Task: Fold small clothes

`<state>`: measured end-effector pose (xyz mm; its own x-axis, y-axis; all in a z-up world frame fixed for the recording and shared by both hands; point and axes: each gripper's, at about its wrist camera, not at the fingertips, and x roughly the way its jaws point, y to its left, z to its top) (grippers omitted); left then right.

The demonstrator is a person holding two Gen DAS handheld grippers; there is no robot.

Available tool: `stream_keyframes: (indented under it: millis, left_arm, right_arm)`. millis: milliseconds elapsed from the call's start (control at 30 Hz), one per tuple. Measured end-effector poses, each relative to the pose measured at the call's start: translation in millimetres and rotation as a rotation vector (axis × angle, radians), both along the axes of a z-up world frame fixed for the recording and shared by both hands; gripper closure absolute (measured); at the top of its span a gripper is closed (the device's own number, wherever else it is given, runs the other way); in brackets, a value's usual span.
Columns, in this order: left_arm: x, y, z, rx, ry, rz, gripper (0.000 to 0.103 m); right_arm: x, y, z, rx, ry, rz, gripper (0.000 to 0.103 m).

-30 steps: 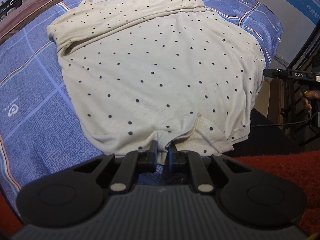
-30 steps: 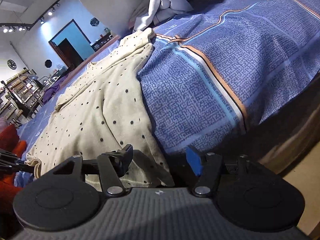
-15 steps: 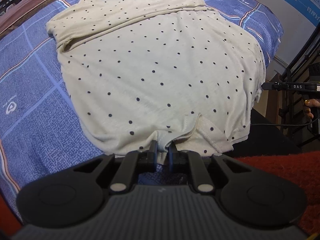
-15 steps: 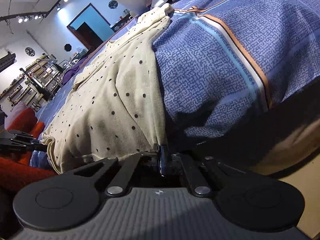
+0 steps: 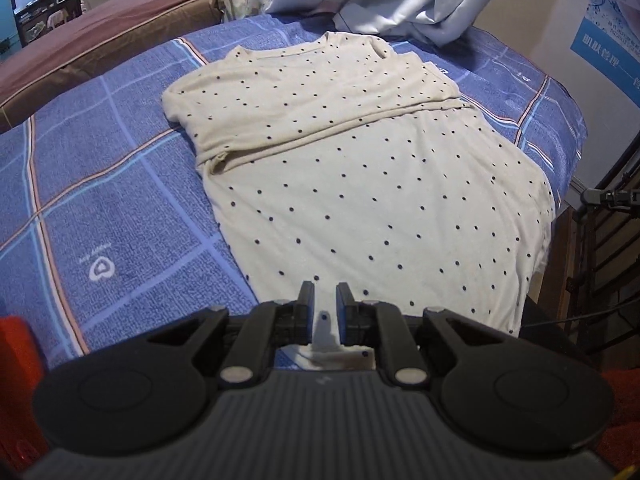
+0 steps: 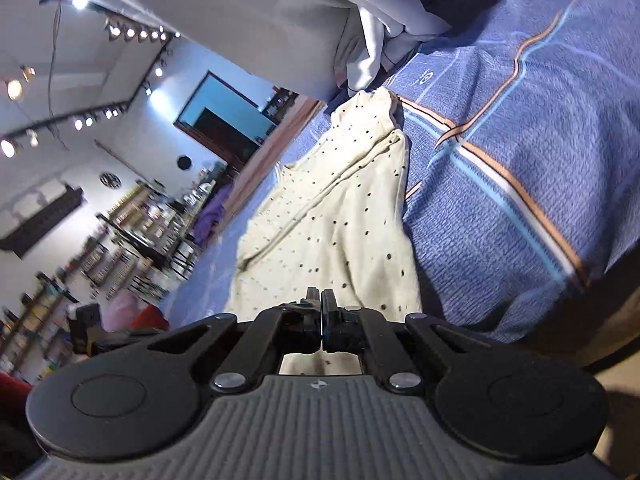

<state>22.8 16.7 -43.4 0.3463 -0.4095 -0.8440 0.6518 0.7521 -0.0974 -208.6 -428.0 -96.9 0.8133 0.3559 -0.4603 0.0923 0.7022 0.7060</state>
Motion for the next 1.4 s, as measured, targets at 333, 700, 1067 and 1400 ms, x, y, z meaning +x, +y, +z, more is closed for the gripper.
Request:
stream_keyframes:
  millis: [333,700,1067,1400]
  left_arm:
    - [-76.5,-31.5,-29.2,0.101,0.067,-0.304,0.049]
    - [-100.6,-75.3,-63.4,0.349,-0.134,-0.382,0.071]
    - [-80.3,-66.8,-59.4,0.314,-0.063,-0.341,0.083]
    - [-75.9,-55.4,-50.3,0.248,-0.029,-0.301,0.086]
  right_arm:
    - [-15.3,5.7,-75.4,-0.142,0.203,-0.081,0.004]
    - [-25.2,1.1,-83.5,-0.058,0.175,-0.091,0.002]
    - [3.8,6.3,-107.9,-0.174,0.132,0.091,0.0]
    - [1.3,13.9,-103.9,-0.03,0.147,0.197,0.096]
